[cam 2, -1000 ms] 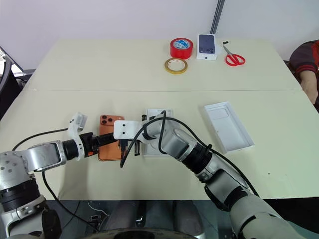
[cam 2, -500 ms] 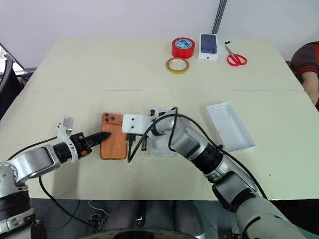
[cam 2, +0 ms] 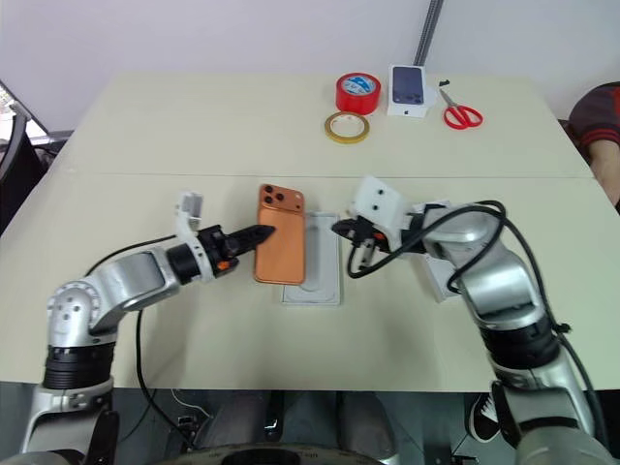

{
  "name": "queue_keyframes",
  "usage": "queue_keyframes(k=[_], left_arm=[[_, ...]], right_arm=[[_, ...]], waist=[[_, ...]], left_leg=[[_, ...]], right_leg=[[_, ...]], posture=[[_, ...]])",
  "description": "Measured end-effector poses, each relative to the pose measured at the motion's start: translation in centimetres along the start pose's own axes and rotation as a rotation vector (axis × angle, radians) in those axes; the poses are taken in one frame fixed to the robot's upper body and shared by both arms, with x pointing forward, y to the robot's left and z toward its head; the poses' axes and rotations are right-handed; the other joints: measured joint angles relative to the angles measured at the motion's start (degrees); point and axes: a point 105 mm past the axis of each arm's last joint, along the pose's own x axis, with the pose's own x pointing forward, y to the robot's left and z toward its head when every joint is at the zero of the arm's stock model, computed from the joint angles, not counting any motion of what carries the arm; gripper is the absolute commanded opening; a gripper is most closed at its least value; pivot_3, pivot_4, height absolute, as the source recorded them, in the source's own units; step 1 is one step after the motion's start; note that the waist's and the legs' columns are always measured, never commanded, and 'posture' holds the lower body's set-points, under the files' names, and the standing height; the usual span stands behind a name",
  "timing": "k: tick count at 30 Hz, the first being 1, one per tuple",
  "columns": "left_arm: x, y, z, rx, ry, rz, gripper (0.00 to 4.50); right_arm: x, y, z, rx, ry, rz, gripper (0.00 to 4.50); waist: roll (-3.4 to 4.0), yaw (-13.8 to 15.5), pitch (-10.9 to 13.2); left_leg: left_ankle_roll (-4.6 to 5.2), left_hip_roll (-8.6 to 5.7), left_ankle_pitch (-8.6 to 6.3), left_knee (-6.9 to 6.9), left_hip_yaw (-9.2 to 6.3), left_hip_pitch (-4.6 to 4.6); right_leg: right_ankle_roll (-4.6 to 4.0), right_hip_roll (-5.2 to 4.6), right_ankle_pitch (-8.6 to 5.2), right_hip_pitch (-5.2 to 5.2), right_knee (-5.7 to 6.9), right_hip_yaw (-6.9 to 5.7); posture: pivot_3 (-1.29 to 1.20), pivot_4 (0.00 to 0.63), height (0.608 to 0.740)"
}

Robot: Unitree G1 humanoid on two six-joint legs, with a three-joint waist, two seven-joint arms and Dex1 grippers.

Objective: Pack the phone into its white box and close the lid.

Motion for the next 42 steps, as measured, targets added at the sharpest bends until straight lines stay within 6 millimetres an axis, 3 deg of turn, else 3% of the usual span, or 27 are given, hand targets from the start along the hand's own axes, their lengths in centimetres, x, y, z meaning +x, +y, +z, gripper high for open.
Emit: queue_keyframes(k=[6,11,14,20,26,31,35,39,40,42], left_arm=[[1.9,1.2,-0.8,-0.043,0.022,0.044,0.03],[2.4,1.4,-1.1,-0.026,0.035,0.059,0.03],[2.6,1.5,-1.3,-0.028,0.039,0.061,1.32],[2.1,0.9,-0.9,0.008,0.04,0.033,4.35],[-1.5,1.6,1.1,0.222,0.053,0.135,4.35],[-3.3,1.1,2.6,0.426,0.049,0.173,4.35],[-4.5,2.0,4.2,0.736,0.034,0.297,2.5],[-3.6,4.0,2.2,0.932,0.162,0.322,0.4],[-3.2,4.3,1.7,0.952,0.184,0.314,0.03],[-2.0,4.7,0.8,0.994,0.224,0.288,0.03]], right_arm=[[-1.9,-0.1,-2.4,0.06,0.061,-0.058,0.0],[-2.4,-0.3,-2.5,0.059,0.069,-0.09,0.0],[-2.4,-0.3,-2.4,0.064,0.06,-0.094,0.0],[-2.4,-0.5,-2.4,0.049,0.062,-0.109,0.0],[-2.1,-0.3,-2.3,0.038,0.057,-0.096,0.0],[-1.1,0.1,-2.2,0.007,0.068,-0.065,0.0],[0.3,0.6,-3.1,-0.025,0.135,-0.046,0.0],[1.5,0.9,-4.2,-0.054,0.208,-0.05,0.0],[1.8,0.9,-4.3,-0.062,0.22,-0.055,0.0],[2.5,0.9,-4.0,-0.084,0.221,-0.064,0.0]], waist=[[0.02,0.45,0.03],[0.02,0.51,0.04],[0.02,0.49,0.04],[0.01,0.5,0.04],[0.06,0.35,0.07],[0.0,0.59,0.11],[0.05,0.42,0.14],[0.06,0.48,0.16],[0.06,0.52,0.16],[0.06,0.57,0.16]], left_leg=[[-0.04,0.04,0.03,0.08,0.01,0.0],[-0.09,0.02,0.06,0.09,0.01,0.0],[-0.09,0.02,0.06,0.09,0.01,0.01],[-0.12,0.02,0.07,0.1,0.01,0.02],[-0.14,0.04,0.09,0.0,0.01,0.06],[-0.15,0.0,0.09,0.02,0.01,0.04],[-0.16,-0.01,0.1,-0.07,0.04,0.05],[-0.16,0.0,0.1,-0.11,0.08,0.02],[-0.16,0.0,0.1,-0.1,0.08,0.01],[-0.13,0.0,0.08,-0.09,0.08,0.01]], right_leg=[[0.0,0.08,0.0,0.03,0.03,0.01],[0.0,0.07,0.0,0.05,0.03,0.01],[0.0,0.07,0.0,0.05,0.03,0.01],[0.0,0.07,0.0,0.07,0.02,0.01],[0.0,0.11,-0.01,0.05,0.02,0.04],[-0.01,0.07,-0.01,0.08,-0.02,0.01],[-0.02,0.1,-0.01,0.02,-0.06,0.04],[-0.02,0.08,-0.01,0.01,-0.12,0.07],[-0.02,0.08,-0.01,0.01,-0.12,0.07],[-0.02,0.07,-0.01,0.02,-0.11,0.06]], posture=[[0.0,0.15,0.736],[0.0,0.15,0.736],[0.0,0.15,0.736],[0.0,0.15,0.736],[0.0,0.15,0.736],[0.0,0.15,0.736],[0.0,0.15,0.736],[0.0,0.15,0.736],[0.0,0.15,0.736],[0.0,0.15,0.736]])
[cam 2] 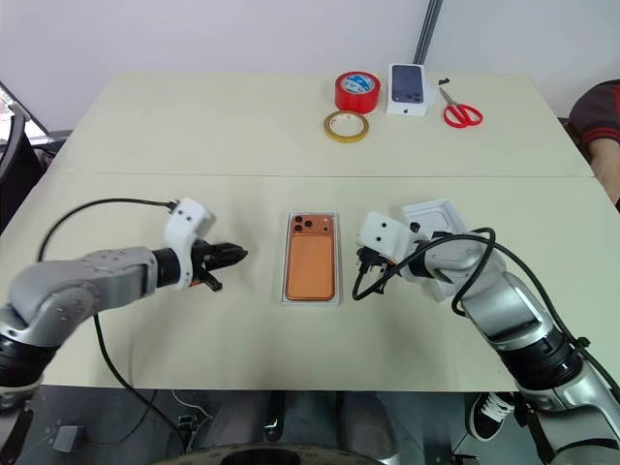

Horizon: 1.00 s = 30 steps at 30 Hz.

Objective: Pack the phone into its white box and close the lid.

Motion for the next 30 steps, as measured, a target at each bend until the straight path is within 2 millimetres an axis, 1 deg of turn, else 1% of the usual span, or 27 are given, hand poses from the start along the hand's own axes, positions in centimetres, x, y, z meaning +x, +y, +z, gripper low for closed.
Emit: queue_keyframes(k=[2,4,6,11,15,18,22,25,28,30], left_arm=[[1.5,-1.0,0.0,0.048,0.014,-0.046,0.03],[2.5,-1.7,0.5,0.091,0.007,-0.077,0.03],[3.4,-2.4,0.9,0.112,-0.002,-0.109,0.03],[4.8,-3.1,1.8,0.143,0.013,-0.162,0.03],[6.4,-4.7,2.6,0.167,0.026,-0.236,0.03],[7.6,-7.3,3.0,0.184,0.04,-0.335,0.03],[8.4,-10.4,2.8,0.216,0.071,-0.459,0.03],[8.9,-12.2,2.8,0.229,0.08,-0.518,0.03],[9.4,-13.3,2.9,0.227,0.089,-0.554,0.03],[9.6,-13.5,2.9,0.221,0.09,-0.56,0.03]], right_arm=[[0.8,0.4,0.9,-0.035,-0.01,0.007,0.0],[1.5,0.8,1.4,-0.059,-0.014,0.015,0.0],[1.9,1.0,1.5,-0.072,-0.006,0.02,0.0],[1.7,0.6,0.7,-0.081,0.036,0.005,0.0],[0.1,0.5,-1.0,-0.079,0.097,0.003,0.0],[-2.1,0.8,-3.0,-0.061,0.163,0.003,0.0],[-4.5,1.2,-5.2,-0.028,0.233,-0.001,0.0],[-5.9,1.5,-6.4,-0.002,0.27,-0.011,0.0],[-7.0,1.9,-7.2,0.015,0.298,-0.021,0.0],[-7.3,2.1,-7.5,0.023,0.304,-0.028,0.0]], waist=[[-0.01,-0.06,0.01],[-0.01,-0.06,0.01],[-0.01,-0.05,0.01],[0.0,0.27,0.0],[0.01,1.63,-0.01],[0.03,2.52,-0.02],[0.04,2.72,-0.02],[0.05,2.61,-0.03],[0.06,2.63,-0.03],[0.08,2.58,-0.05]], left_leg=[[0.05,0.0,-0.03,0.0,-0.01,-0.02],[0.06,0.0,-0.03,0.01,-0.01,-0.02],[0.07,0.0,-0.03,0.02,-0.01,-0.03],[0.25,-0.02,-0.13,0.14,-0.09,-0.02],[0.47,-0.1,-0.25,0.25,-0.12,-0.06],[0.6,-0.1,-0.33,0.52,-0.1,-0.2],[0.7,-0.08,-0.39,0.65,-0.1,-0.22],[0.73,-0.07,-0.4,0.66,-0.1,-0.2],[0.74,-0.06,-0.41,0.67,-0.1,-0.2],[0.74,-0.05,-0.41,0.68,-0.1,-0.19]], right_leg=[[0.0,0.01,0.0,-0.01,0.01,0.0],[0.0,0.01,0.0,-0.02,0.01,0.0],[0.0,0.0,0.0,-0.01,0.01,-0.01],[0.01,-0.02,0.01,0.07,0.03,-0.08],[0.02,-0.1,0.0,0.12,0.01,-0.14],[0.04,-0.11,0.01,0.13,-0.04,-0.13],[0.04,-0.1,0.01,0.19,-0.02,-0.14],[0.04,-0.08,0.01,0.22,-0.02,-0.13],[0.04,-0.05,0.01,0.22,-0.02,-0.13],[0.04,-0.05,0.01,0.23,-0.01,-0.12]], posture=[[0.0,0.15,0.736],[0.0,0.15,0.736],[0.0,0.15,0.736],[0.0,0.15,0.736],[0.0,0.15,0.736],[0.0,0.15,0.736],[0.0,0.15,0.736],[0.0,0.15,0.736],[0.0,0.15,0.736],[0.0,0.15,0.736]])
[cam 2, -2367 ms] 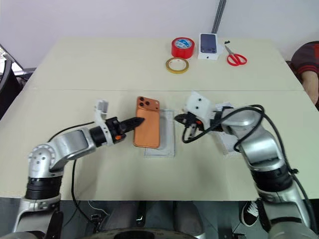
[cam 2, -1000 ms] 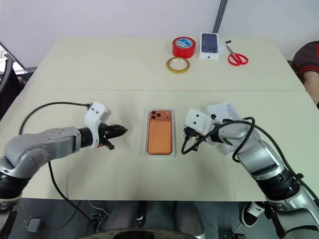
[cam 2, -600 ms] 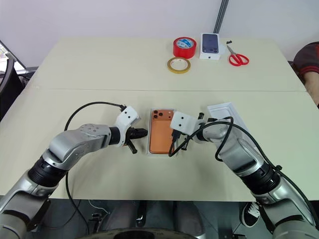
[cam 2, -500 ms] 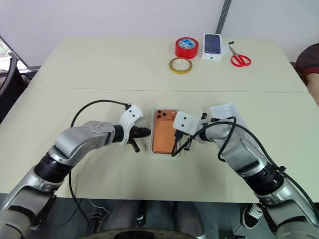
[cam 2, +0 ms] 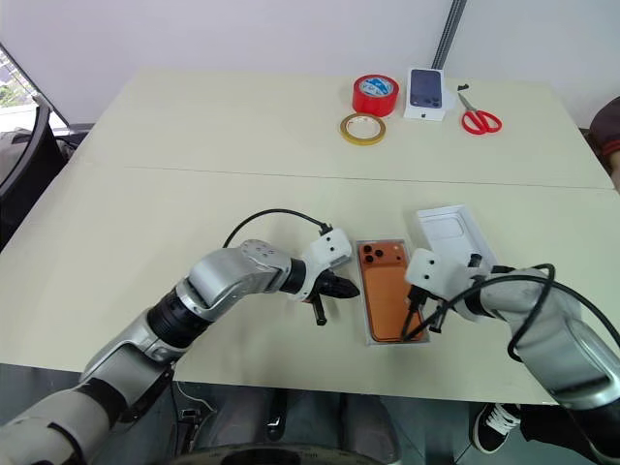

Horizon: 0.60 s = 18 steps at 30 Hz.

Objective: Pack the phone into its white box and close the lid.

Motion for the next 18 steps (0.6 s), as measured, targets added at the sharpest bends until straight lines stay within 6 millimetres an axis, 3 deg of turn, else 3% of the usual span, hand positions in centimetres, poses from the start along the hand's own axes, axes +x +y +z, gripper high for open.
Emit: queue_keyframes(k=[4,5,8,11,15,18], left_arm=[[0.1,-0.1,0.0,0.001,0.0,-0.007,0.03],[-0.1,0.0,0.0,-0.001,0.002,-0.008,0.0],[-1.1,0.7,-0.6,-0.035,-0.013,0.02,0.0],[-3.2,2.7,-0.9,-0.052,-0.049,0.107,0.0],[-6.8,4.7,-0.4,0.07,-0.212,0.263,0.0],[-9.0,4.2,0.2,0.14,-0.377,0.293,0.0]], right_arm=[[-0.3,0.1,-0.3,0.017,0.001,-0.009,0.0],[-0.5,0.0,-0.3,0.03,-0.006,-0.007,0.25],[-1.7,-0.9,-0.1,0.099,-0.033,-0.013,1.28],[-3.1,-2.3,1.0,0.181,-0.085,-0.036,2.85],[-3.2,-4.3,1.2,0.331,-0.078,-0.089,2.85],[-1.6,-5.5,1.3,0.478,-0.078,-0.109,2.85]], waist=[[0.0,-0.03,0.0],[0.0,-0.06,0.0],[0.01,-0.27,0.01],[0.02,-1.29,0.01],[0.05,-2.0,0.01],[0.07,-1.82,0.02]], left_leg=[[0.0,0.0,0.0,0.0,0.0,0.01],[0.0,0.0,0.0,0.0,0.0,0.01],[-0.01,0.04,0.0,0.0,0.0,0.01],[-0.01,0.09,0.01,-0.02,-0.02,0.04],[-0.02,0.11,0.01,-0.09,0.02,0.1],[-0.03,0.12,0.02,-0.06,0.06,0.06]], right_leg=[[0.0,0.01,0.0,0.01,0.01,0.0],[0.0,0.01,0.0,0.01,0.01,0.0],[0.0,0.03,0.0,-0.01,0.03,0.0],[0.0,0.06,0.0,-0.01,0.08,-0.01],[-0.01,0.04,0.0,-0.02,0.07,0.03],[-0.01,-0.01,0.0,-0.06,0.06,0.04]], posture=[[0.0,0.15,0.736],[0.0,0.15,0.736],[0.0,0.15,0.736],[0.0,0.15,0.736],[0.0,0.15,0.736],[0.0,0.15,0.736]])
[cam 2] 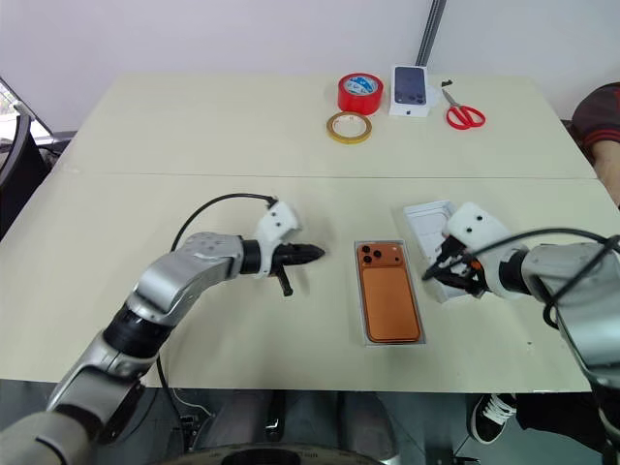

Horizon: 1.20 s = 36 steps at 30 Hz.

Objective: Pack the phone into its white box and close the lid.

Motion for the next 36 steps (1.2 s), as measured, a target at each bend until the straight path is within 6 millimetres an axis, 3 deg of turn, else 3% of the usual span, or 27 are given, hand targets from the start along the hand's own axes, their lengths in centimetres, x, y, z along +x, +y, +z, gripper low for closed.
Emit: queue_keyframes(k=[5,8,12,18,22,25,29,31,36], left_arm=[[-3.1,-1.2,0.3,0.139,-0.038,-0.072,0.0],[-3.8,-2.0,-0.1,0.163,-0.025,-0.12,0.0],[-3.7,-2.2,0.3,0.177,-0.046,-0.125,0.0],[-3.4,-2.3,0.5,0.175,-0.066,-0.116,0.0],[-3.5,-1.8,0.5,0.166,-0.082,-0.078,0.0],[-4.2,0.3,0.0,0.128,-0.077,0.009,0.0],[-4.8,1.9,-0.5,0.113,-0.077,0.062,0.0],[-4.8,2.3,-0.3,0.13,-0.082,0.07,0.0],[-4.5,2.6,-0.5,0.124,-0.089,0.072,0.0]], right_arm=[[2.6,-0.4,0.1,0.141,0.046,-0.012,2.85],[3.4,-0.6,-0.4,0.167,0.087,-0.024,2.07],[3.5,-0.7,-0.1,0.186,0.094,-0.028,0.08],[2.2,-0.7,0.6,0.268,0.074,-0.008,0.03],[-0.5,-0.2,4.4,0.318,-0.123,0.079,0.03],[-2.4,1.7,7.3,0.343,-0.321,0.275,0.03],[-2.5,6.1,9.3,0.426,-0.46,0.594,0.03],[-2.6,8.1,8.8,0.469,-0.442,0.647,0.03],[-1.1,12.3,7.7,0.78,-0.44,0.718,0.03]], waist=[[0.07,0.38,0.01],[0.1,0.53,0.03],[0.11,0.25,0.02],[0.15,0.11,0.05],[0.18,0.01,0.06],[0.15,-0.06,0.05],[0.16,-0.62,0.07],[0.15,0.04,0.08],[0.08,-1.01,0.11]], left_leg=[[0.01,-0.03,-0.01,-0.02,0.03,-0.02],[0.05,-0.06,-0.03,0.0,0.03,-0.05],[0.1,-0.05,-0.06,0.01,0.04,-0.05],[0.12,-0.04,-0.07,0.0,0.05,-0.06],[0.12,-0.01,-0.07,-0.01,0.05,-0.05],[0.12,0.02,-0.07,-0.01,0.04,-0.04],[0.13,0.02,-0.07,0.0,0.07,-0.07],[0.24,0.02,-0.13,0.1,0.03,-0.23],[0.26,0.01,-0.15,0.25,0.05,-0.34]], right_leg=[[0.0,-0.05,0.0,-0.02,0.0,0.01],[0.0,-0.08,0.0,-0.02,0.0,0.0],[0.0,-0.05,0.0,-0.04,0.01,0.01],[0.0,-0.04,0.0,-0.06,0.05,0.01],[0.0,-0.01,0.0,-0.08,0.09,0.01],[0.0,0.03,0.0,-0.07,0.1,0.0],[0.0,0.01,0.0,-0.08,0.15,-0.01],[0.01,-0.05,0.0,-0.11,0.08,-0.1],[0.08,0.0,0.04,-0.17,0.12,-0.05]], posture=[[0.0,0.15,0.736],[0.0,0.15,0.736],[0.0,0.15,0.736],[0.0,0.15,0.736],[0.0,0.15,0.736],[0.0,0.15,0.736],[0.0,0.15,0.736],[0.0,0.15,0.736],[0.0,0.15,0.736]])
